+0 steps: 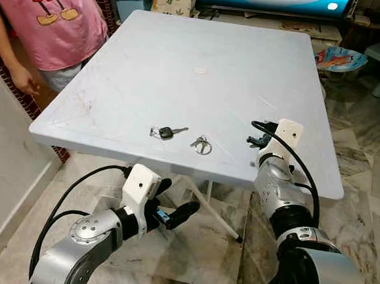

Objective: Hang keys on a hook

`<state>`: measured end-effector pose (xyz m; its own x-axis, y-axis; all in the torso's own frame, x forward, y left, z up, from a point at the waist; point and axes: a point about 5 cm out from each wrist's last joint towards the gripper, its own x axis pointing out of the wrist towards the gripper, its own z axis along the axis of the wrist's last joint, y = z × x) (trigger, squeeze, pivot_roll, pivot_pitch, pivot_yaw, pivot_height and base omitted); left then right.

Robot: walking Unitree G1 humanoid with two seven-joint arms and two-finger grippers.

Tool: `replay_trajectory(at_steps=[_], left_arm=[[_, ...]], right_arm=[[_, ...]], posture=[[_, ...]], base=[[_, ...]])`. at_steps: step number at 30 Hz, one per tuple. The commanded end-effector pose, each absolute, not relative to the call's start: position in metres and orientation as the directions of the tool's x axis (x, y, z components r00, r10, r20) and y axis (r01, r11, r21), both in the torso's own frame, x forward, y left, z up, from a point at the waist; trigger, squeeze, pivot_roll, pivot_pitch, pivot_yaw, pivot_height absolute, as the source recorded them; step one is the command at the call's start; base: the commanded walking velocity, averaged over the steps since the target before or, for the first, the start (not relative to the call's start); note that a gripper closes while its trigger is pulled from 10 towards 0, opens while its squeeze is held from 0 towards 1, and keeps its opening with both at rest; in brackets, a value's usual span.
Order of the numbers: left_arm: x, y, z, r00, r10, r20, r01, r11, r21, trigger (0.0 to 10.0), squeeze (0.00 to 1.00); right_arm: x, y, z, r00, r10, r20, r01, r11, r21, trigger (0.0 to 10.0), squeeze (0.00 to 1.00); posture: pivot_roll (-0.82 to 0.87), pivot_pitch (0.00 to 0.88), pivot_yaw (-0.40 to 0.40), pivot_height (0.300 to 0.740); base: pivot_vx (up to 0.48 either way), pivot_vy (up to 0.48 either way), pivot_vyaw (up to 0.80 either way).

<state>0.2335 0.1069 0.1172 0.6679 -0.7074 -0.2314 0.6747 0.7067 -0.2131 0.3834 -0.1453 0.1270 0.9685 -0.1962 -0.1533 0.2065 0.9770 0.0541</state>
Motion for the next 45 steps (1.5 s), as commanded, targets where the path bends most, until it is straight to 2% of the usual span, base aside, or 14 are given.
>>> replay_trajectory(at_steps=[1, 7, 14, 21, 22, 23, 24, 33, 37, 41, 45], left_arm=[[0.233, 0.107, 0.119, 0.672, -0.702, -0.235, 0.675, 0.712, -0.194, 10.0, 0.0], [0.239, 0.112, 0.119, 0.721, -0.655, -0.226, 0.634, 0.755, -0.168, 10.0, 0.0], [0.257, 0.13, 0.125, 0.864, -0.474, -0.172, 0.46, 0.88, -0.118, 10.0, 0.0], [0.266, 0.143, 0.131, 0.929, -0.352, -0.111, 0.342, 0.934, -0.104, 10.0, 0.0], [0.267, 0.145, 0.132, 0.937, -0.335, -0.102, 0.325, 0.94, -0.101, 10.0, 0.0], [0.267, 0.145, 0.132, 0.937, -0.335, -0.102, 0.325, 0.94, -0.101, 10.0, 0.0], [0.27, 0.148, 0.134, 0.954, -0.29, -0.076, 0.283, 0.955, -0.088, 10.0, 0.0], [0.278, 0.154, 0.139, 0.985, -0.17, -0.007, 0.17, 0.984, -0.053, 10.0, 0.0], [0.274, 0.151, 0.137, 0.974, -0.227, -0.004, 0.225, 0.97, -0.086, 10.0, 0.0], [0.272, 0.152, 0.137, 0.974, -0.228, 0.0, 0.227, 0.97, -0.087, 10.0, 0.0], [0.272, 0.167, 0.137, 0.992, -0.124, 0.029, 0.124, 0.992, -0.028, 10.0, 0.0]], right_arm=[[0.383, -0.139, 0.133, 0.98, -0.176, -0.093, 0.177, 0.984, -0.002, 0.0, 0.0], [0.379, -0.126, 0.138, 0.994, -0.108, 0.005, 0.108, 0.985, -0.133, 0.0, 0.0], [0.366, -0.119, 0.144, 0.992, -0.018, 0.128, 0.057, 0.95, -0.307, 0.0, 0.0], [0.357, -0.114, 0.153, 0.98, 0.033, 0.198, 0.044, 0.927, -0.372, 0.1, 0.0], [0.355, -0.113, 0.155, 0.977, 0.04, 0.207, 0.044, 0.923, -0.383, 1.5, 0.0], [0.355, -0.113, 0.155, 0.977, 0.04, 0.207, 0.044, 0.923, -0.383, 1.5, 0.0], [0.351, -0.112, 0.158, 0.972, 0.061, 0.228, 0.04, 0.91, -0.412, 10.0, 0.0], [0.339, -0.109, 0.17, 0.956, 0.1, 0.276, 0.023, 0.911, -0.412, 10.0, 0.0], [0.334, -0.112, 0.176, 0.952, 0.102, 0.29, 0.025, 0.915, -0.404, 10.0, 0.0], [0.333, -0.115, 0.178, 0.951, 0.103, 0.291, 0.028, 0.91, -0.414, 10.0, 0.0], [0.328, -0.115, 0.181, 0.943, 0.153, 0.297, -0.004, 0.894, -0.448, 10.0, 0.0]], posture=[[0.13, 0.125, 0.041, 0.74], [0.13, 0.122, 0.039, 0.74], [0.12, 0.115, 0.033, 0.74], [0.1, 0.104, 0.03, 0.74], [0.1, 0.104, 0.03, 0.74], [0.1, 0.104, 0.03, 0.74], [0.09, 0.095, 0.028, 0.74], [0.08, 0.076, 0.024, 0.74], [0.07, 0.07, 0.021, 0.74], [0.07, 0.071, 0.02, 0.74], [0.08, 0.068, 0.013, 0.74]], base=[[0.0, 0.0, 0.0], [0.0, 0.0, 0.0], [0.0, 0.0, 0.0], [0.0, 0.0, 0.0], [0.0, 0.0, 0.0], [0.0, 0.0, 0.0], [0.0, 0.0, 0.0], [0.0, 0.0, 0.0], [0.0, 0.0, 0.0], [0.0, 0.0, 0.0], [0.0, 0.0, 0.0]])
